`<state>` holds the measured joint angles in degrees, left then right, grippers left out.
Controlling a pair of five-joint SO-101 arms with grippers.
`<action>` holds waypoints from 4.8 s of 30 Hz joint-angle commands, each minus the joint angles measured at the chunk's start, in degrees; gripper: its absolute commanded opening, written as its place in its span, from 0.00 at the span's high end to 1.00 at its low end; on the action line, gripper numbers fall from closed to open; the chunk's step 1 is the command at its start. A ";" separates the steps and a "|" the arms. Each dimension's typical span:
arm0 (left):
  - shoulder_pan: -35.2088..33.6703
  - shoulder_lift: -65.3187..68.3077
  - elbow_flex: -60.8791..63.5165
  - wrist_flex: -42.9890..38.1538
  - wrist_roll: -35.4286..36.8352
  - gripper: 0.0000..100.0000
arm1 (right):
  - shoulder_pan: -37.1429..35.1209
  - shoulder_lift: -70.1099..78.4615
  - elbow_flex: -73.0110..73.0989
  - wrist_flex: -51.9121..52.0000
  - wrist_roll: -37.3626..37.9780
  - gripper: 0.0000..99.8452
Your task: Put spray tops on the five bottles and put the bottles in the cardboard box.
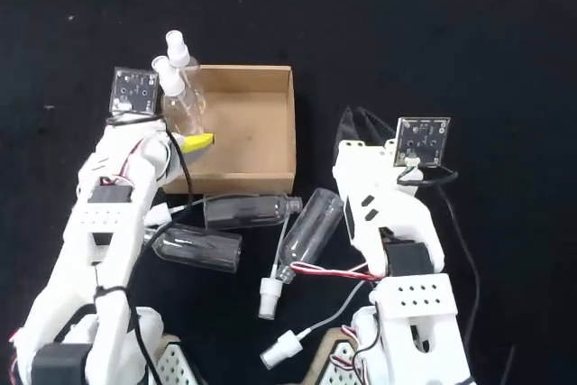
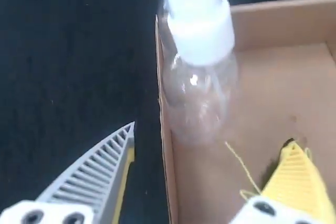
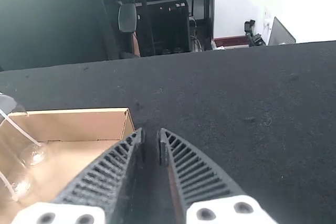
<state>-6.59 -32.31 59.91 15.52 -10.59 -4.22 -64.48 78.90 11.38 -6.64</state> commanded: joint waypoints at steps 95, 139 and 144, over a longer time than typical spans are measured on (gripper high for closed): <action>-12.00 8.00 -16.13 25.93 8.53 0.93 | -0.62 -0.84 0.13 -1.85 0.53 0.96; -49.01 -3.52 -10.24 36.31 18.29 0.72 | -54.07 31.25 -30.99 34.46 24.18 0.72; -48.92 -3.52 -10.24 36.31 18.29 0.72 | -58.29 38.90 -34.33 34.11 24.18 0.72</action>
<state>-55.12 -34.59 50.51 52.70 7.34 -59.96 -28.18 49.10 47.25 17.19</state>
